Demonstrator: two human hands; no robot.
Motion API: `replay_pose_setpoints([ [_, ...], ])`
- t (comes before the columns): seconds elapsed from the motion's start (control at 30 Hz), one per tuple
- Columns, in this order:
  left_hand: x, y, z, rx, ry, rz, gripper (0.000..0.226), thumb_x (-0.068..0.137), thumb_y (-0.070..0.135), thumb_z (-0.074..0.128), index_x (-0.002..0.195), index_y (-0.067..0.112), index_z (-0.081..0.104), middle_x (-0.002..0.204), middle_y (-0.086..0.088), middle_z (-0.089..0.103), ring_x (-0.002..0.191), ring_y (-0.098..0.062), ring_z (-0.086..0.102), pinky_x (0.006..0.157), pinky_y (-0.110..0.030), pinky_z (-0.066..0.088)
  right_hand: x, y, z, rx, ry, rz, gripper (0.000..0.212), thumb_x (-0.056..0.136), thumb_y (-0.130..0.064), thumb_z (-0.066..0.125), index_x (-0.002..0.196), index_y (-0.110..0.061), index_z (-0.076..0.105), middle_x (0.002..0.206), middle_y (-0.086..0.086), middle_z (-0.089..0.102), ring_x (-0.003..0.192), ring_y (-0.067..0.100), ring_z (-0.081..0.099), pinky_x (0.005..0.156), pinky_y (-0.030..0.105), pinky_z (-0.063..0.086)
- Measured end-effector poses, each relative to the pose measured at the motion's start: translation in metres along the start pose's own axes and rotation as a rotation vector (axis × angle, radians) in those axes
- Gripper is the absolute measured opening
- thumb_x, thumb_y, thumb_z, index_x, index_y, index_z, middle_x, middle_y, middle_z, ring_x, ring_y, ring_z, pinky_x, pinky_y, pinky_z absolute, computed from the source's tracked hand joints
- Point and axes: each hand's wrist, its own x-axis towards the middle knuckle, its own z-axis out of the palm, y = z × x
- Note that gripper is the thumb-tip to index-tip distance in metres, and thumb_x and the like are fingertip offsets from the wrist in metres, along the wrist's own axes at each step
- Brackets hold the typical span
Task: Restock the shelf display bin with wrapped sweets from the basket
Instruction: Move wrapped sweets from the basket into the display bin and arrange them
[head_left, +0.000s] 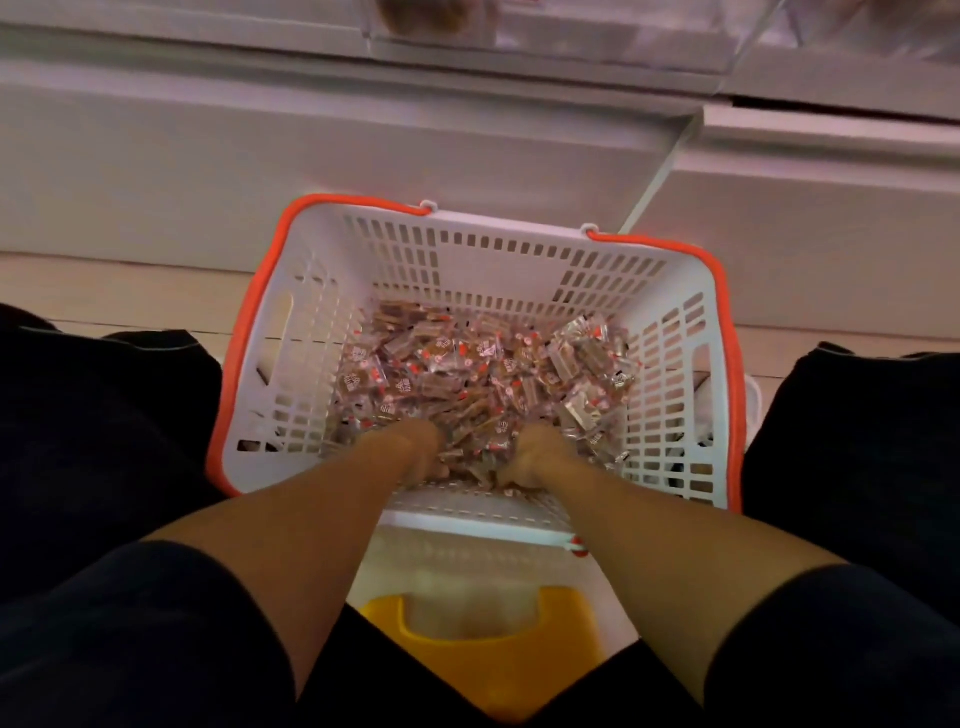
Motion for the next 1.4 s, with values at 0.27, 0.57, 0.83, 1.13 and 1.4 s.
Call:
replay_pose_setpoints([
  [0.27, -0.001, 0.005, -0.001, -0.099, 0.147, -0.006, 0.017, 0.097, 0.011, 0.052, 0.109, 0.007, 0.064, 0.104, -0.012, 0.066, 0.092, -0.025, 0.061, 0.073, -0.031, 0.044, -0.001, 0.001, -0.002, 0.216, 0.039, -0.048, 0.026, 0.087, -0.019, 0.073, 0.101, 0.002, 0.069, 0.099, 0.016, 0.069, 0.096, 0.03, 0.065, 0.089, 0.042, 0.055],
  [0.57, -0.017, -0.004, -0.019, -0.393, 0.292, -0.032, 0.042, 0.103, 0.038, 0.043, 0.104, 0.001, 0.063, 0.096, -0.015, 0.064, 0.091, -0.025, 0.062, 0.085, -0.036, 0.049, -0.011, 0.008, -0.027, 0.499, 0.042, 0.026, 0.029, 0.086, -0.015, 0.071, 0.113, -0.005, 0.068, 0.1, 0.013, 0.069, 0.087, 0.027, 0.068, 0.08, 0.036, 0.06],
  [0.83, -0.028, -0.007, -0.031, -0.731, 0.349, -0.06, 0.034, 0.102, 0.034, 0.047, 0.101, 0.004, 0.062, 0.06, -0.007, 0.066, 0.06, -0.018, 0.068, 0.054, -0.024, 0.047, -0.031, 0.01, -0.034, 0.643, -0.053, 0.044, 0.018, 0.09, -0.001, 0.066, 0.108, 0.004, 0.067, 0.104, 0.021, 0.069, 0.083, 0.027, 0.067, 0.084, 0.046, 0.059],
  [1.13, -0.029, -0.006, -0.019, -0.903, 0.118, -0.103, 0.021, 0.101, 0.013, 0.052, 0.11, -0.005, 0.057, 0.09, -0.022, 0.069, 0.072, -0.028, 0.073, 0.064, -0.035, 0.062, -0.027, 0.005, -0.014, 0.199, -0.148, -0.07, 0.069, 0.08, -0.042, 0.078, 0.13, 0.0, 0.056, 0.124, 0.016, 0.063, 0.107, 0.031, 0.065, 0.089, 0.037, 0.056],
  [1.4, -0.035, -0.008, -0.027, -1.066, 0.144, -0.15, 0.03, 0.1, 0.018, 0.053, 0.117, -0.007, 0.054, 0.084, -0.022, 0.063, 0.059, -0.023, 0.067, 0.044, -0.026, 0.055, -0.023, -0.007, -0.031, 0.034, 0.14, -0.106, 0.006, 0.093, -0.009, 0.066, 0.092, -0.003, 0.066, 0.097, 0.013, 0.069, 0.088, 0.026, 0.067, 0.083, 0.037, 0.058],
])
